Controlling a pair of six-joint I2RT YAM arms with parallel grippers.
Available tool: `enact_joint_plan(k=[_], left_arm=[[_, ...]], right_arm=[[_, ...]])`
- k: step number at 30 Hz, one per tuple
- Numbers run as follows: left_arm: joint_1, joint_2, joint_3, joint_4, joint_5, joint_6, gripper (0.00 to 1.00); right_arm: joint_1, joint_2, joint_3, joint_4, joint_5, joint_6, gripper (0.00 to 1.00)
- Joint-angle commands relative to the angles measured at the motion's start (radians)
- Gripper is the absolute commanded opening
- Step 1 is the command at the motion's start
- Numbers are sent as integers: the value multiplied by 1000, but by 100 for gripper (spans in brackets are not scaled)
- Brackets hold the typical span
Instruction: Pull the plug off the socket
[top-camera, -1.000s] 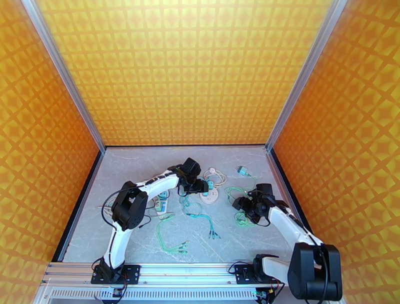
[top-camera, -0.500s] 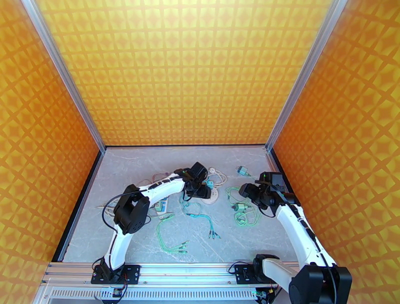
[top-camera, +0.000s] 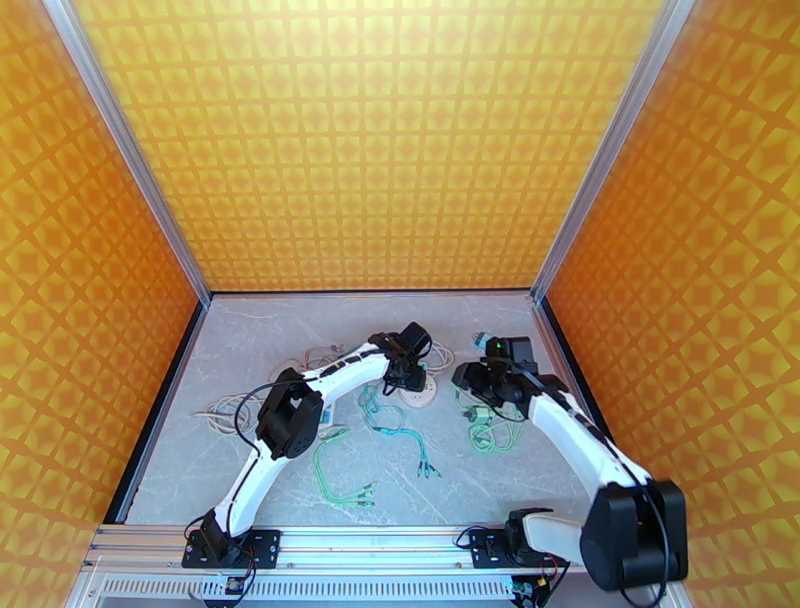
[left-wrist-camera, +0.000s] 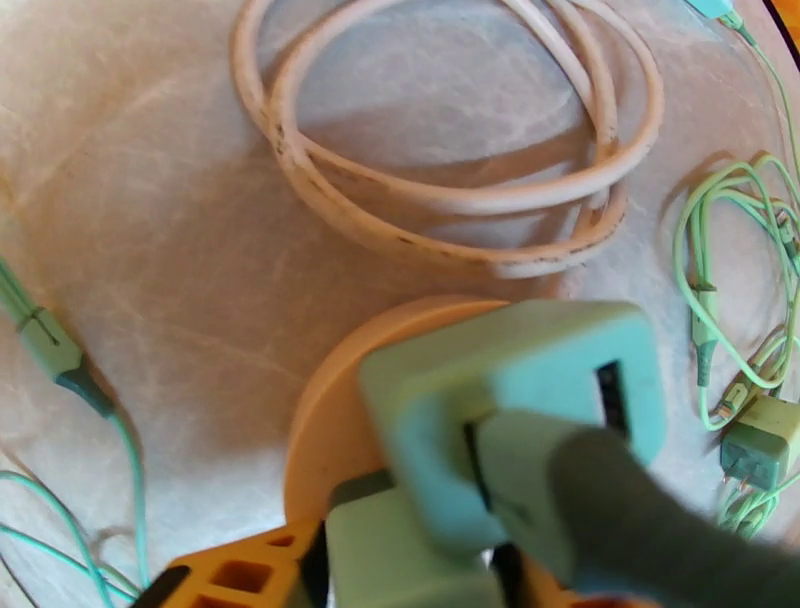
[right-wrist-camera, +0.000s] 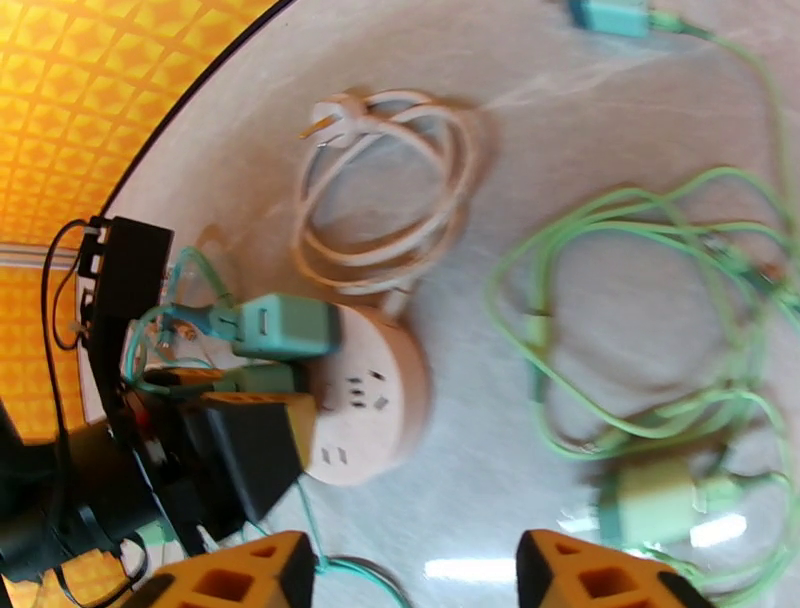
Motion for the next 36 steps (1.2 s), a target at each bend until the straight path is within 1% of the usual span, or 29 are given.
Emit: enact_joint_plan(k=[1, 2, 3, 7, 9, 13, 16, 20, 23, 25, 27, 29, 30, 34, 36], left_arm=[[-12, 5, 3, -73, -51, 18, 32], [-11, 0, -1, -79, -64, 19, 28], [-11, -4, -11, -79, -70, 24, 27], [-11, -21, -33, -78, -72, 37, 27], [-12, -22, -31, -83, -71, 37, 27], [-13, -18, -23, -84, -70, 25, 27], [-15, -7, -8, -93, -72, 23, 27], [-21, 4, 5, -100, -71, 25, 27], [-25, 5, 8, -98, -68, 25, 27], [-28, 8, 11, -98, -66, 23, 27], [-31, 8, 11, -98, -64, 21, 27], [-34, 10, 10, -98, -63, 22, 26], [-36, 10, 10, -97, -63, 22, 26], [-38, 15, 5, -93, -59, 16, 25], [-38, 17, 6, -91, -58, 15, 24]], right_arm=[[14, 73, -5, 139, -97, 70, 49], [21, 103, -1, 160, -113, 75, 47], [28, 130, 4, 179, -132, 82, 46], [57, 249, 8, 279, -229, 136, 35], [65, 289, 6, 327, -257, 167, 25], [71, 328, -20, 420, -288, 239, 19], [73, 369, -29, 460, -317, 280, 8], [73, 414, -58, 516, -329, 336, 0], [73, 448, -90, 585, -353, 389, 0], [73, 462, -104, 600, -356, 400, 0], [73, 468, -102, 543, -335, 373, 0], [73, 467, -84, 435, -294, 323, 0], [73, 467, -80, 419, -295, 312, 0], [79, 447, -88, 471, -356, 346, 0], [91, 436, -77, 467, -369, 346, 0]])
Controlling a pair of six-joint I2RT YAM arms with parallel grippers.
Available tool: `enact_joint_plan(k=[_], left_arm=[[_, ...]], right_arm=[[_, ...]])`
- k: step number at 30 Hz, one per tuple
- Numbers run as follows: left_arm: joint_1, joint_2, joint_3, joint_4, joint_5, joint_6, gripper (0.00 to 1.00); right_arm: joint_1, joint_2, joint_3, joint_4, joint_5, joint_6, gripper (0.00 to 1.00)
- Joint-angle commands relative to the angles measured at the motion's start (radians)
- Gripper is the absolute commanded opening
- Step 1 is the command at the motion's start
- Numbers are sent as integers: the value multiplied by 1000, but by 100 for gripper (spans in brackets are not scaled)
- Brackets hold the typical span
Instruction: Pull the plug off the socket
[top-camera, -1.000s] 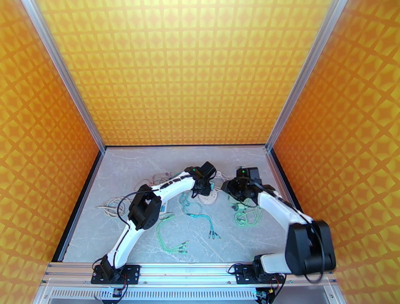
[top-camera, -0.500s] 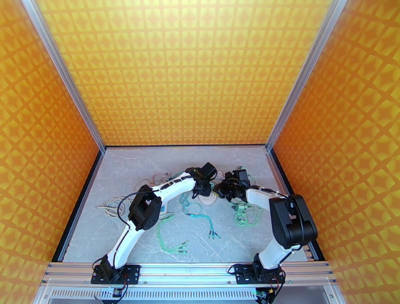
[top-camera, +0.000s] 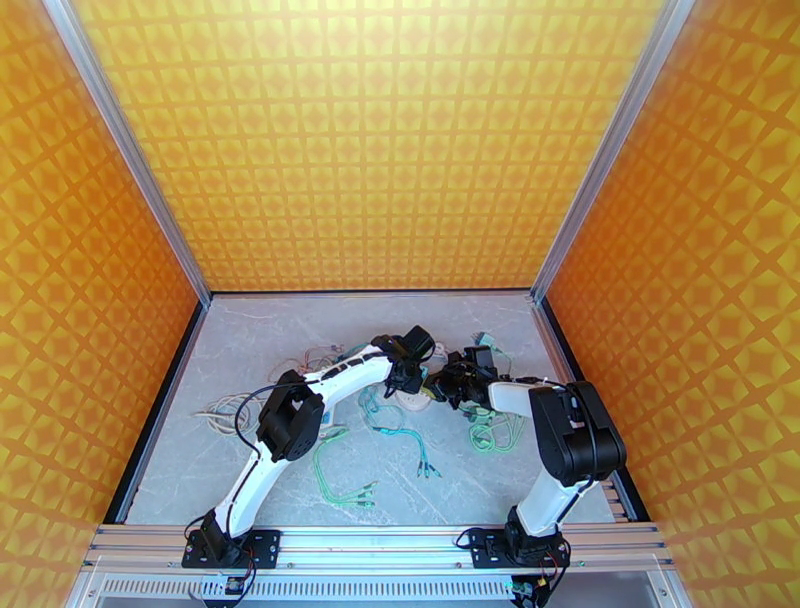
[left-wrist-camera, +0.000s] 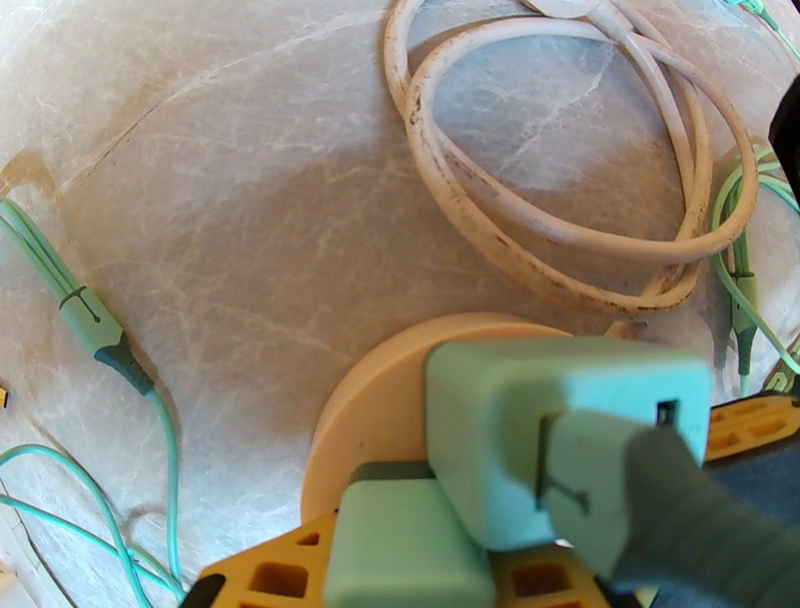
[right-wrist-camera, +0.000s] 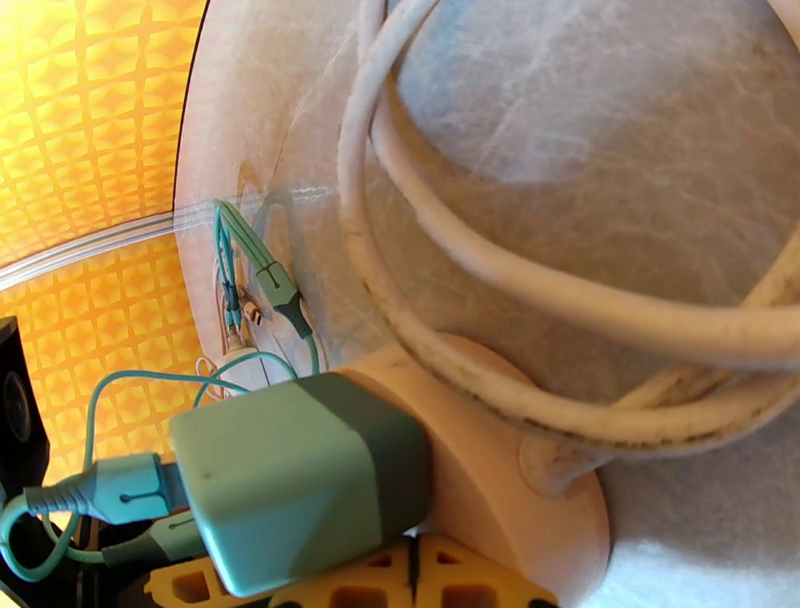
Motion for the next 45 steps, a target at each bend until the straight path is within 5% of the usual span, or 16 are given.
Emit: enact_joint_plan(k=[1, 6, 15, 28, 34, 45], left_arm=[[-16, 23, 8, -55, 18, -9, 24], [-18, 27, 8, -52, 22, -6, 24], [-35, 8, -1, -66, -36, 30, 22], [-91, -10, -15, -73, -148, 79, 3], [-27, -52, -32, -33, 15, -1, 0], [18, -66, -52, -33, 96, -38, 0]], right_arm=[[33, -1, -1, -73, -26, 14, 0], [61, 14, 20, -87, -10, 23, 0], [60, 96, 59, -378, 197, -47, 0], [61, 105, 62, -427, 253, -64, 0], [61, 99, 67, -462, 286, -71, 0], [61, 97, 89, -500, 322, -98, 0]])
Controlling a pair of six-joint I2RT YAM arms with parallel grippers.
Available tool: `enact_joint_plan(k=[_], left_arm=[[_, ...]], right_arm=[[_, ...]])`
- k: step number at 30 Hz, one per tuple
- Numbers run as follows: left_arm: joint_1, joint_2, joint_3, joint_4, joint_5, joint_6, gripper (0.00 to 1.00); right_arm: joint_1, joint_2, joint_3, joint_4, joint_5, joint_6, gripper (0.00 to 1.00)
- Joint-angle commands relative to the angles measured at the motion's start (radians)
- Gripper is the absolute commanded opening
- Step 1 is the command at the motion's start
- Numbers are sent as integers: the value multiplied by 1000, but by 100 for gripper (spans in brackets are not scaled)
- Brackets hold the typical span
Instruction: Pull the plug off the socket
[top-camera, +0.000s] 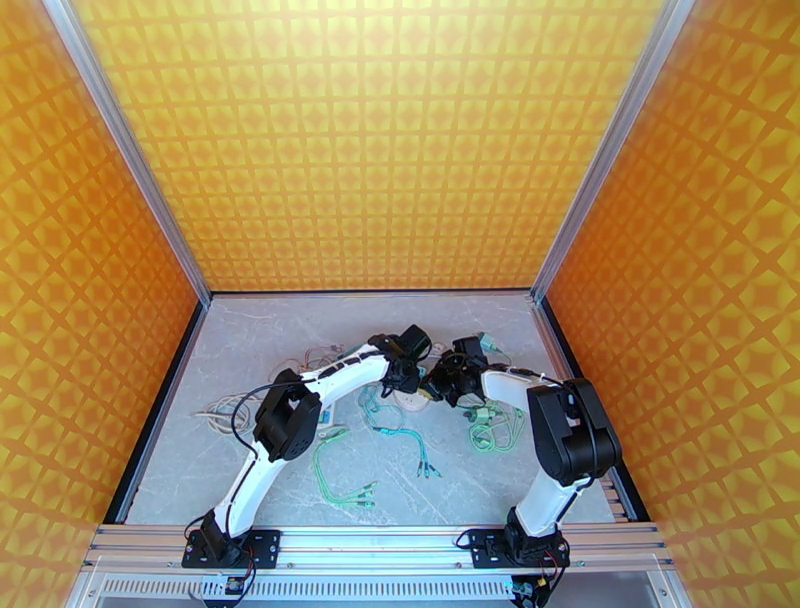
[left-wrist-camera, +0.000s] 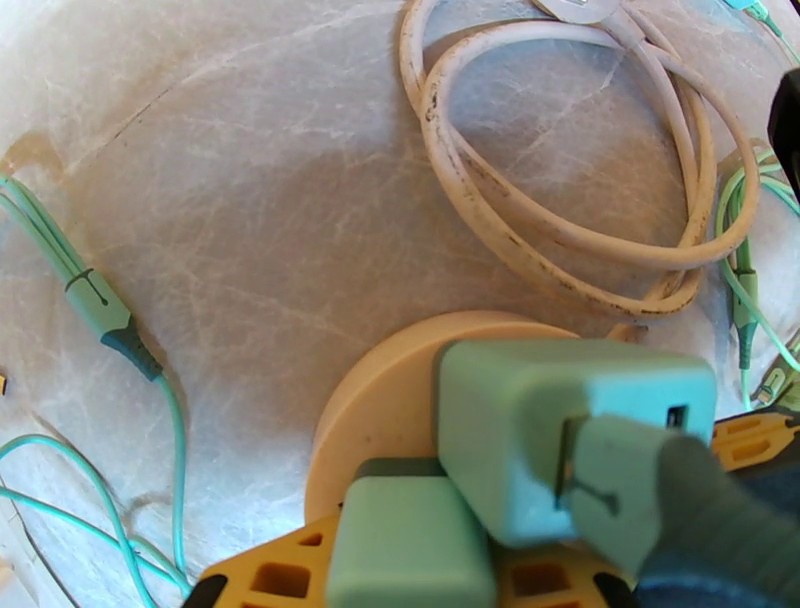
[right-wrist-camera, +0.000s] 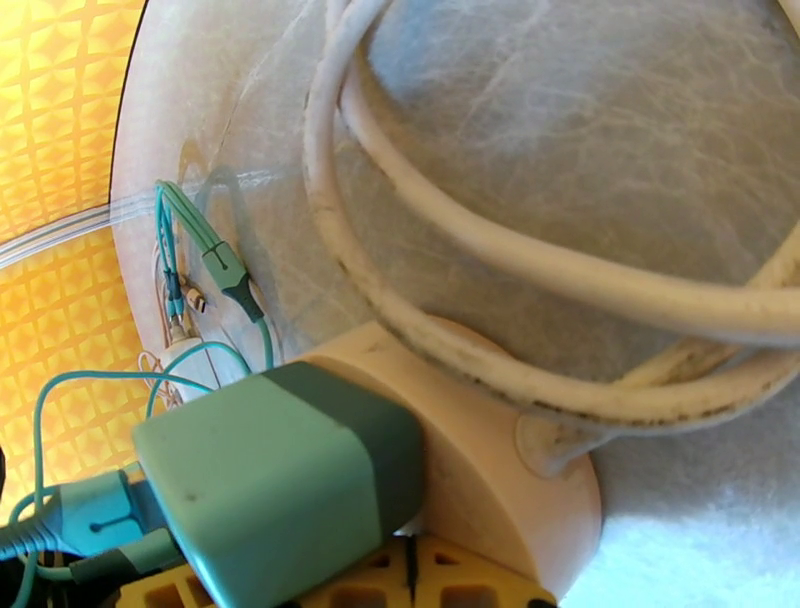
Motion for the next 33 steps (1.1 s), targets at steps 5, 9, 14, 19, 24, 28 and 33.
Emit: enact_joint_plan(k=[5, 9, 14, 19, 24, 28, 33], left_arm=[[-40, -10, 34, -109, -51, 34, 0], [-81, 22, 63, -147, -133, 77, 0], [-112, 34, 64, -151, -176, 86, 0], [-104, 29, 71, -151, -156, 63, 0], [-52, 2, 53, -130, -50, 8, 0], [0, -40, -2, -84, 38, -35, 0], [38, -53, -36, -55, 115, -72, 0]], right_arm=[[4, 87, -54, -199, 195, -20, 0], [4, 90, -52, -206, 199, -24, 0], [3, 94, -48, -212, 204, -26, 0], [4, 96, -48, -214, 208, -27, 0], [4, 96, -46, -221, 213, -32, 0], [4, 94, -49, -222, 217, -33, 0], [4, 96, -51, -222, 217, -35, 0]])
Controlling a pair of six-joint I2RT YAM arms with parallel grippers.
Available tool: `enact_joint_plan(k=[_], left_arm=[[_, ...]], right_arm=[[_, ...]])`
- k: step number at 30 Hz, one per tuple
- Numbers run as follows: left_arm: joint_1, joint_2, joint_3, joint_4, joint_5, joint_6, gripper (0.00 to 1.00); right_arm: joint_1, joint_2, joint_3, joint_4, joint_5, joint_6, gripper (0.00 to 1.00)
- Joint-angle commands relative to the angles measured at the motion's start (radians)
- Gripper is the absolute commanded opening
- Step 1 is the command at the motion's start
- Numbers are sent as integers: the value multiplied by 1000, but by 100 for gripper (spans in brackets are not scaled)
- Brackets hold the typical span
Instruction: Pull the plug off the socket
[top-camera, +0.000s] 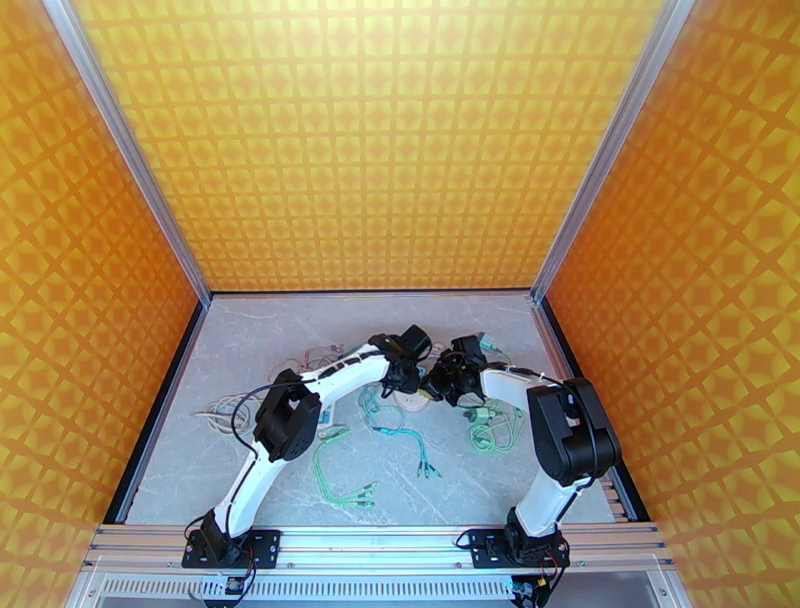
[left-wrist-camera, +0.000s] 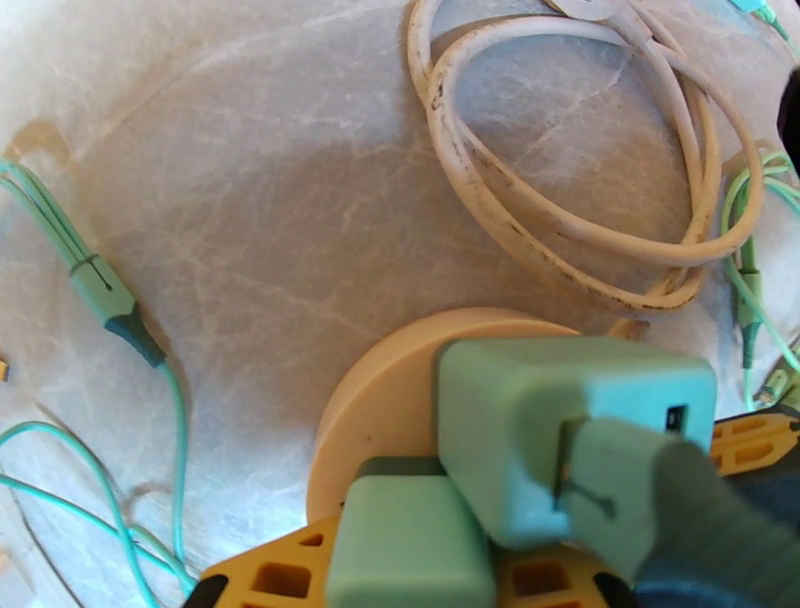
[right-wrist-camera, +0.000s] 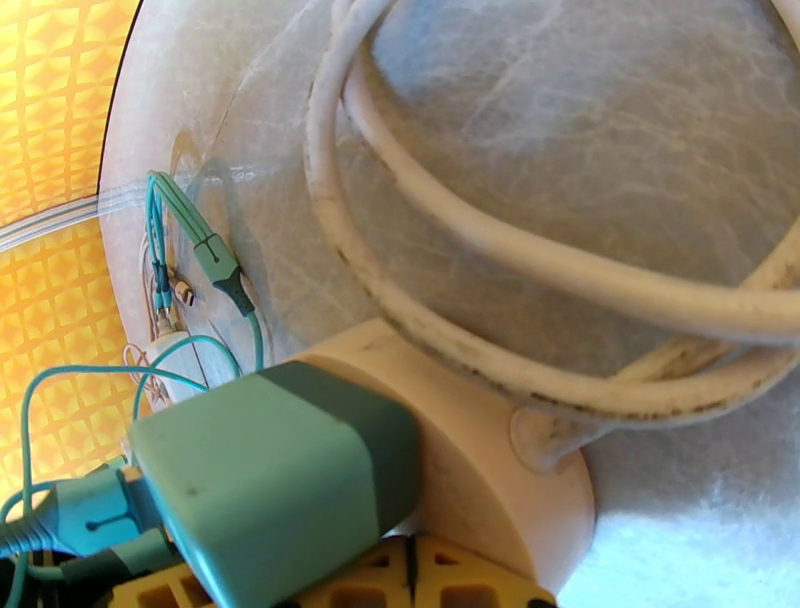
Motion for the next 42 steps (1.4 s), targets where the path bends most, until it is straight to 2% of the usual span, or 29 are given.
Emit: enact_joint_plan(k=[1, 6, 17, 20, 26, 35, 42], left_arm=[[22, -45, -27, -54, 87, -44, 0], [14, -36, -11, -73, 69, -27, 0], [-95, 85, 175, -266, -174, 80, 0], [-113, 100, 188, -282, -199, 86, 0], [-103, 84, 185, -273, -181, 65, 0], [-4, -4, 75, -169, 40, -19, 0], [8, -8, 78, -187, 48, -19, 0]], right_arm=[[2, 96, -65, -191, 203, 8, 0], [0, 97, -65, -191, 203, 10, 0], [2, 100, -63, -195, 206, 10, 0], [2, 100, -60, -199, 209, 9, 0], [2, 100, -60, -206, 216, 7, 0], [2, 92, -66, -216, 223, -2, 0], [1, 89, -73, -213, 224, -2, 0]])
